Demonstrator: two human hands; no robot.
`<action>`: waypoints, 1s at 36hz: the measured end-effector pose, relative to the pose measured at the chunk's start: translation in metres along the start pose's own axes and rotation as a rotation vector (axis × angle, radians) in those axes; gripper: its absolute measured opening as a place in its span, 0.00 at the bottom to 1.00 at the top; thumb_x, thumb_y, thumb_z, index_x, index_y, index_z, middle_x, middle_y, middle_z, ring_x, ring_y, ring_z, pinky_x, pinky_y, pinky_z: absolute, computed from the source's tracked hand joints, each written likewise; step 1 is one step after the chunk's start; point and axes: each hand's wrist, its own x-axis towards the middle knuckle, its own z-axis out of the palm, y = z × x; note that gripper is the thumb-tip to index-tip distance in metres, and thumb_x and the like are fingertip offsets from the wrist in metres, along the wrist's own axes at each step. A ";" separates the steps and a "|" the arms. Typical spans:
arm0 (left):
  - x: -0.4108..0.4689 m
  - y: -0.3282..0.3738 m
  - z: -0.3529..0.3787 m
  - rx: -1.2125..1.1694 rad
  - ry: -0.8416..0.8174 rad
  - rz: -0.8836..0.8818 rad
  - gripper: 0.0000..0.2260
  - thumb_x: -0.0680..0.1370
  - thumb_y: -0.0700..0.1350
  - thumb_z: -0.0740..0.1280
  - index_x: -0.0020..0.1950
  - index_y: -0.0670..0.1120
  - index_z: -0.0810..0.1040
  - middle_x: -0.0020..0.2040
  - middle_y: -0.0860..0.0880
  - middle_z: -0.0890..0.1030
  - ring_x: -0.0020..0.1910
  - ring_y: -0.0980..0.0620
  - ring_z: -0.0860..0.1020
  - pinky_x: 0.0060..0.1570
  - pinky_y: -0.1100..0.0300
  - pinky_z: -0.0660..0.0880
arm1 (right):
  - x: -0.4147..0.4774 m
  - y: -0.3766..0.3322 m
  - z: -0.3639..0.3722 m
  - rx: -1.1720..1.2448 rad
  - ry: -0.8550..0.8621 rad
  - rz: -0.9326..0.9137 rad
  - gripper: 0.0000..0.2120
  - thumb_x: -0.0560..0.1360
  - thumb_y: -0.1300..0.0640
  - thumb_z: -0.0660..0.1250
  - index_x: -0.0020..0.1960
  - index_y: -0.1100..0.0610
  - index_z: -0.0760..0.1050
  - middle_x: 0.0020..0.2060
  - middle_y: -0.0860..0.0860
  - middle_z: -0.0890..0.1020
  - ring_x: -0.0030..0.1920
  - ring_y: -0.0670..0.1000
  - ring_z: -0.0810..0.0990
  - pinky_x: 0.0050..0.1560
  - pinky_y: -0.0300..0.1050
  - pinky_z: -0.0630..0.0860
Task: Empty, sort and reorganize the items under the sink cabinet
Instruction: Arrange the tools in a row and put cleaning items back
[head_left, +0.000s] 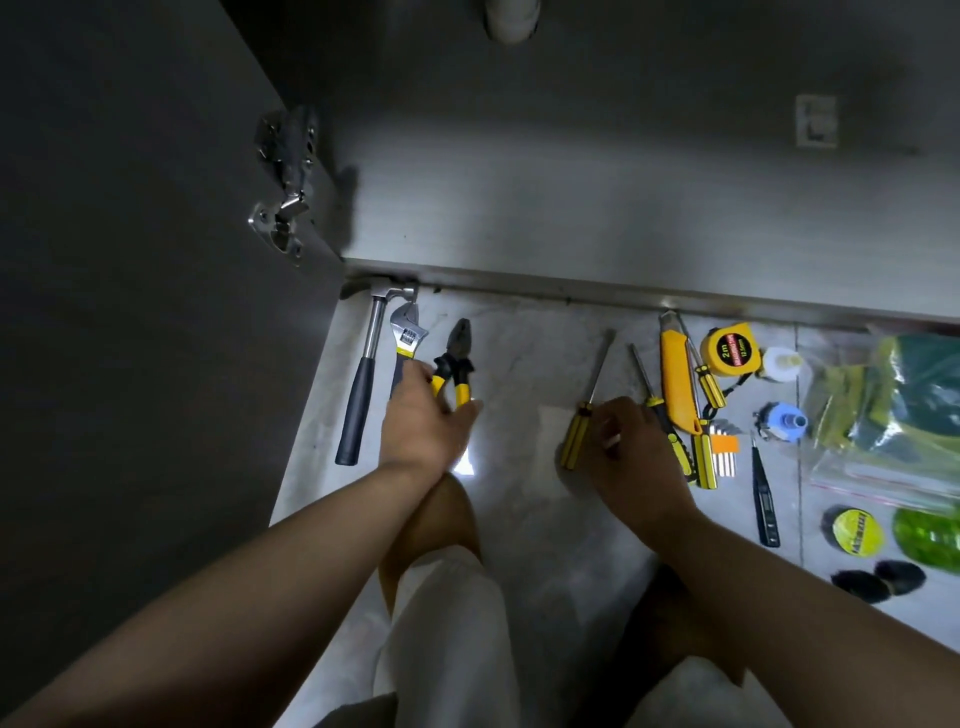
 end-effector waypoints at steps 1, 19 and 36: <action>-0.001 0.000 0.001 0.033 0.016 0.041 0.27 0.69 0.51 0.80 0.59 0.47 0.69 0.53 0.47 0.78 0.53 0.48 0.77 0.48 0.57 0.71 | 0.001 0.003 -0.004 -0.015 0.044 0.010 0.10 0.76 0.60 0.67 0.57 0.54 0.73 0.54 0.53 0.73 0.45 0.54 0.79 0.45 0.54 0.80; 0.007 0.006 0.004 0.550 0.170 0.187 0.24 0.72 0.58 0.70 0.60 0.45 0.69 0.57 0.44 0.72 0.59 0.41 0.72 0.41 0.50 0.70 | 0.050 0.030 -0.045 -0.382 0.112 0.364 0.19 0.79 0.51 0.64 0.63 0.63 0.70 0.56 0.63 0.76 0.54 0.65 0.78 0.55 0.61 0.77; -0.013 0.016 0.016 0.483 0.150 0.543 0.18 0.73 0.52 0.71 0.56 0.44 0.72 0.53 0.43 0.72 0.51 0.40 0.75 0.46 0.48 0.74 | 0.015 0.027 -0.041 -0.364 0.127 0.094 0.13 0.79 0.51 0.65 0.58 0.58 0.72 0.57 0.57 0.72 0.48 0.61 0.79 0.45 0.56 0.79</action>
